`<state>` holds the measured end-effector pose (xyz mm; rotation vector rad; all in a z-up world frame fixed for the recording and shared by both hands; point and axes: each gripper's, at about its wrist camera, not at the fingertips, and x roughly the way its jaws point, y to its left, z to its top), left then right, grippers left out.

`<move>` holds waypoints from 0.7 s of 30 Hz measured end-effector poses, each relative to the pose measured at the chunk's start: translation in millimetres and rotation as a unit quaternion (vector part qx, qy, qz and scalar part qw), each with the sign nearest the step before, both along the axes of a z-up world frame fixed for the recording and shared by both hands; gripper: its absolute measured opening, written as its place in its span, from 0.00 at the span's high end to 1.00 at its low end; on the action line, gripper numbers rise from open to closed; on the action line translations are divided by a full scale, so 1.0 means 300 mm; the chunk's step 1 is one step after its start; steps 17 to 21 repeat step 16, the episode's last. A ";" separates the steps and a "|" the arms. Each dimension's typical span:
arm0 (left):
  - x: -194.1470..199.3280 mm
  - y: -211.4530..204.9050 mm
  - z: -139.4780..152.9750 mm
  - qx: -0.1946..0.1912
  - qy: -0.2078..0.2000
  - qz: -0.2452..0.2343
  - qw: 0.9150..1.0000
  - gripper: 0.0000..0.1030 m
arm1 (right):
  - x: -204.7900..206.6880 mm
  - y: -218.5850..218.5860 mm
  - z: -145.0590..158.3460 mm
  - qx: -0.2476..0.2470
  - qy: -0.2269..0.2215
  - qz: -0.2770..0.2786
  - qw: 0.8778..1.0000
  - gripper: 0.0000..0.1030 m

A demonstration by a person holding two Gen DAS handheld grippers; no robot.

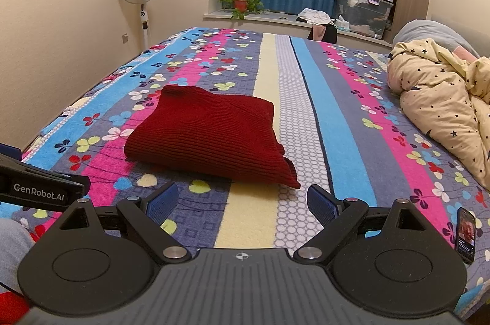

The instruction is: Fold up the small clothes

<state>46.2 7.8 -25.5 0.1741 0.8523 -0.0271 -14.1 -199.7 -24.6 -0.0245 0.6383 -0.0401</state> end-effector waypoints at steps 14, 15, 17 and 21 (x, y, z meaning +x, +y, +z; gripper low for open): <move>0.032 -0.024 -0.023 0.007 0.003 -0.011 1.000 0.01 | 0.032 -0.008 -0.019 0.005 0.010 0.004 1.000 0.11; 0.038 -0.023 -0.027 0.003 0.008 -0.009 1.000 0.01 | 0.036 -0.010 -0.021 0.007 0.011 0.004 1.000 0.11; 0.044 -0.022 -0.031 0.000 0.012 -0.009 1.000 0.01 | 0.039 -0.011 -0.023 0.008 0.013 0.006 1.000 0.11; 0.044 -0.022 -0.031 0.000 0.012 -0.009 1.000 0.01 | 0.039 -0.011 -0.023 0.008 0.013 0.006 1.000 0.11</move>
